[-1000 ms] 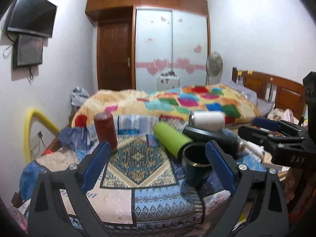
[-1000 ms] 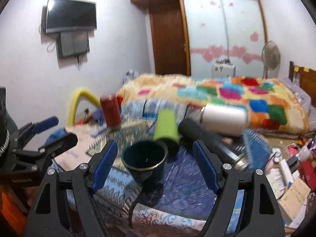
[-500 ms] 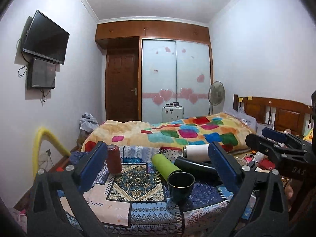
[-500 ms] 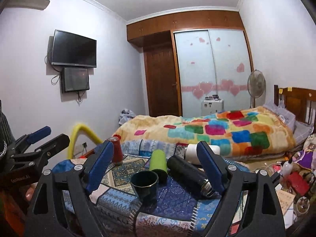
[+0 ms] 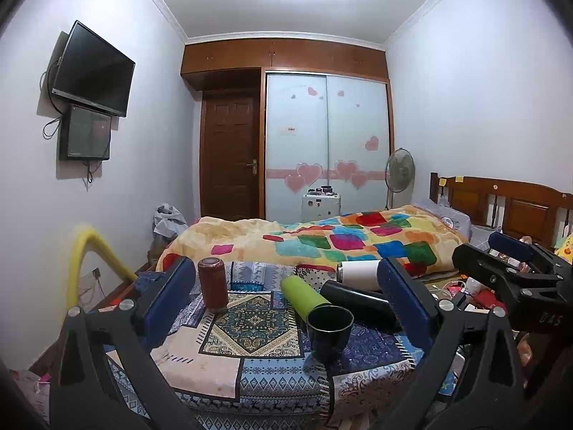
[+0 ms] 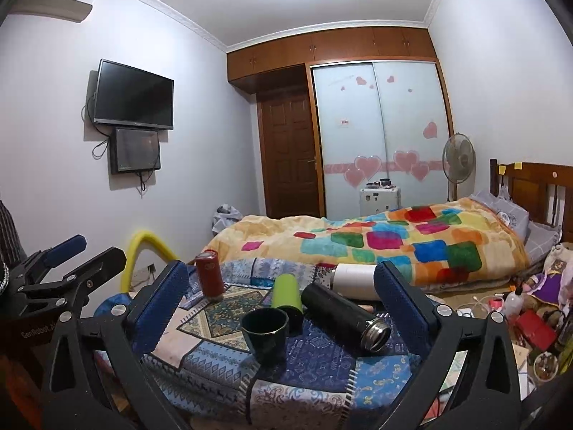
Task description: Flip cup upright
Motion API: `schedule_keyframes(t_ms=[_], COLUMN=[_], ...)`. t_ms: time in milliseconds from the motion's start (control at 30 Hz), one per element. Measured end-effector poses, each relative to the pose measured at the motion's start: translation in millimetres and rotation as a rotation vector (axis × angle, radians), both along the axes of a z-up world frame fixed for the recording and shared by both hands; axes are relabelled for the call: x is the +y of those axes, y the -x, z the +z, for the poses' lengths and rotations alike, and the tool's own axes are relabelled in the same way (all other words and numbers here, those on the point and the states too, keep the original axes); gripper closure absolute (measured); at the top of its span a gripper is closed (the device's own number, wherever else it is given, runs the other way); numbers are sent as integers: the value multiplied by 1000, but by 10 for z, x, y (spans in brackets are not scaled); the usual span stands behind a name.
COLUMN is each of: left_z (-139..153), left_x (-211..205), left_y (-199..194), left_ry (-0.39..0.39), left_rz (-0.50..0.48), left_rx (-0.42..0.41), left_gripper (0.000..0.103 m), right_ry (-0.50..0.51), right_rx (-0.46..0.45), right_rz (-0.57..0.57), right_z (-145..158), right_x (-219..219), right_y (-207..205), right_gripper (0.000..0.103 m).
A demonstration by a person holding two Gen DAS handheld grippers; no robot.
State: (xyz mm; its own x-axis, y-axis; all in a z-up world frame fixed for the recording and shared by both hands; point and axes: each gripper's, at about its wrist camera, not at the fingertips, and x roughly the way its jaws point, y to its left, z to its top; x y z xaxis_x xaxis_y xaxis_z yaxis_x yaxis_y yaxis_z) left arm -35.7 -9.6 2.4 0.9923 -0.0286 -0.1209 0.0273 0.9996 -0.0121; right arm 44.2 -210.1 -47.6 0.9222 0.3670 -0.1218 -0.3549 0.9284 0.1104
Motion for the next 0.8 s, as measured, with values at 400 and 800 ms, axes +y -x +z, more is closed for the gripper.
schedule_keyframes(t_ms=[400,800], left_z=[-14,-23], left_x=[26,44], left_y=[38,8], left_ry=[5,5], left_rz=[2,1], left_rx=[0,9], left_gripper=[0,0], right_ry=[4,13], right_rx=[-2,2], right_rz=[-1,-15], right_z=[-8,-7], right_x=[-8,2], right_y=[35,17], right_gripper=[0,0])
